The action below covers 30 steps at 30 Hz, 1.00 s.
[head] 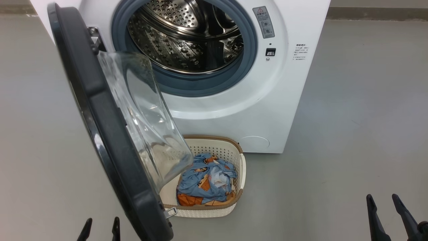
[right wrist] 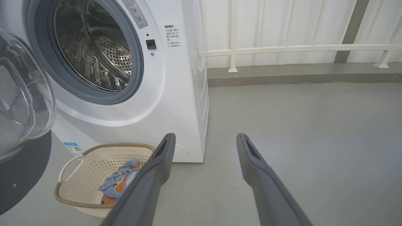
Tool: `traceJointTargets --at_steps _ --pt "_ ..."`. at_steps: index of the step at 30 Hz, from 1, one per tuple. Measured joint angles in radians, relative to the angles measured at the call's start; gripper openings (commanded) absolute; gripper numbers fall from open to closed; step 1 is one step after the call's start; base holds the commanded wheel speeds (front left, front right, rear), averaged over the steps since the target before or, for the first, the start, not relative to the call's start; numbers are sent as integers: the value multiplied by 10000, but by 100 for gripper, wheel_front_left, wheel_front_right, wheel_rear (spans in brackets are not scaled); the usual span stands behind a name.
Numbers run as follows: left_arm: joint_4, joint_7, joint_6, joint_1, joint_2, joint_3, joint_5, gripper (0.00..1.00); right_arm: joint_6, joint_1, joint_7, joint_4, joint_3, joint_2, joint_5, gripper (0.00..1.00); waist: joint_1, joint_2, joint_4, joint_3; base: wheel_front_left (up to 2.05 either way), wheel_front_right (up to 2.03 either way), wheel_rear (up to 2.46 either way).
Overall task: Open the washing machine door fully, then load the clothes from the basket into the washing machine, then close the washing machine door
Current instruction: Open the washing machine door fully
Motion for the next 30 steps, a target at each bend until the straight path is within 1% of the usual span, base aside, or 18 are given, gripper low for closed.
traceJointTargets --at_steps 24,26,27,30 --pt "-174 0 -10 0 0 21 0 100 0 -3 0 159 -10 -2 -67 100 1 0 241 -52 0 0 0" --pt "-167 0 -15 0 0 36 -4 75 0 -3 0 159 -2 -2 -67 100 1 0 255 -53 0 0 0" --pt "-167 0 -59 0 0 50 -8 0 -2 -3 0 159 2 -2 -67 100 0 0 261 -52 0 0 0" --pt "-157 0 -98 0 0 119 -111 0 0 -4 0 157 4 0 -67 100 0 0 283 -48 0 0 0"
